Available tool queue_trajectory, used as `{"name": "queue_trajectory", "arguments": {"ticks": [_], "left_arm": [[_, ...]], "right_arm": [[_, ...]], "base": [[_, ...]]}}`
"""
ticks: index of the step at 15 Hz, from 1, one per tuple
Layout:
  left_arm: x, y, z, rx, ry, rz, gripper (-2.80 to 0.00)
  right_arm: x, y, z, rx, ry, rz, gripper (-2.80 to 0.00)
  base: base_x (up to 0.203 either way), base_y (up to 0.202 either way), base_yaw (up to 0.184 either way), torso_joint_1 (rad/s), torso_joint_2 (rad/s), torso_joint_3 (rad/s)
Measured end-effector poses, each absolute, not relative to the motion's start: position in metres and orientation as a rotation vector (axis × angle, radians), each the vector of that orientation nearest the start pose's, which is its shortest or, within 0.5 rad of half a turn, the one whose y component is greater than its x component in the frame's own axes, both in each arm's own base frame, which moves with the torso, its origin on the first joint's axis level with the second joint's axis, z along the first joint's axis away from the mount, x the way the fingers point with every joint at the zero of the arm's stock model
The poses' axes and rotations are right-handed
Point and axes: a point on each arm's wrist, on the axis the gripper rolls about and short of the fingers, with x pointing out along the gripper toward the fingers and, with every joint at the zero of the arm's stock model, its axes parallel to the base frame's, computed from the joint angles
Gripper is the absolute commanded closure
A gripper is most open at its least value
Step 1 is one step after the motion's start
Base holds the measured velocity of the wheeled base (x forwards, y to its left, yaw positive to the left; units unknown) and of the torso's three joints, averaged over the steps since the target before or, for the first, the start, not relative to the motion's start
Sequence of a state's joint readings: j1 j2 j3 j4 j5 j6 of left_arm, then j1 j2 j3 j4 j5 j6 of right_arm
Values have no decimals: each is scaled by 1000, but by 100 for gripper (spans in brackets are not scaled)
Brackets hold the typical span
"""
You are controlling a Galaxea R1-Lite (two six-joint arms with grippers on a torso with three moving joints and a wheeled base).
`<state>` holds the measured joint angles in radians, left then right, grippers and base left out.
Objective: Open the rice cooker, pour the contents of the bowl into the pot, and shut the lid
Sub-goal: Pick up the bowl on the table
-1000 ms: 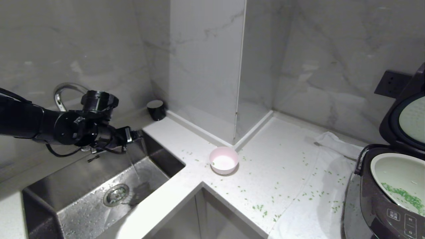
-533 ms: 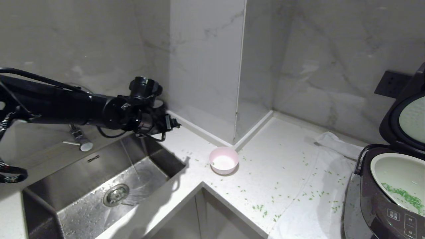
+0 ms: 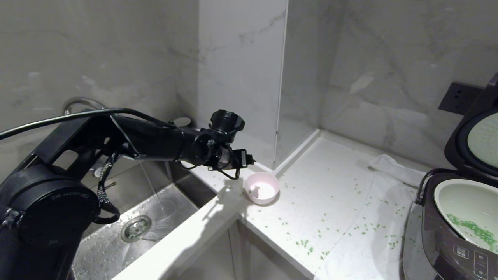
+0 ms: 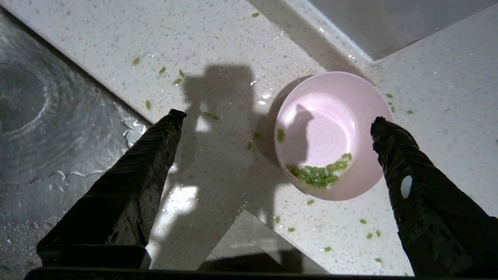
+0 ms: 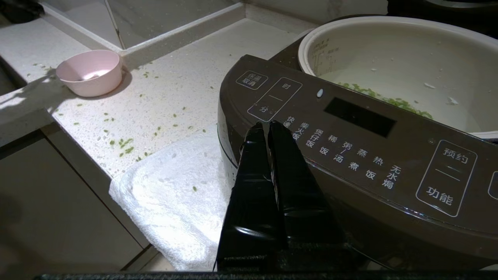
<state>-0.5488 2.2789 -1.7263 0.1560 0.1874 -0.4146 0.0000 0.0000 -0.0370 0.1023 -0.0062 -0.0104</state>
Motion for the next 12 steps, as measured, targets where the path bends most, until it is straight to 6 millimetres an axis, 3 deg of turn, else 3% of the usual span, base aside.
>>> {"name": "queue_trajectory", "arguments": {"ticks": [8,12], "left_arm": [[385,-281,79,-46,820,-260,-280],[389,-292,58,-28,838,-261,-280]], "right_arm": [[-26,0,75,-10,65,-6,0],[-26,0,75,-10,65,-5,0]], "base": [[0,0,0,0,0,0],[0,0,0,0,0,0]]}}
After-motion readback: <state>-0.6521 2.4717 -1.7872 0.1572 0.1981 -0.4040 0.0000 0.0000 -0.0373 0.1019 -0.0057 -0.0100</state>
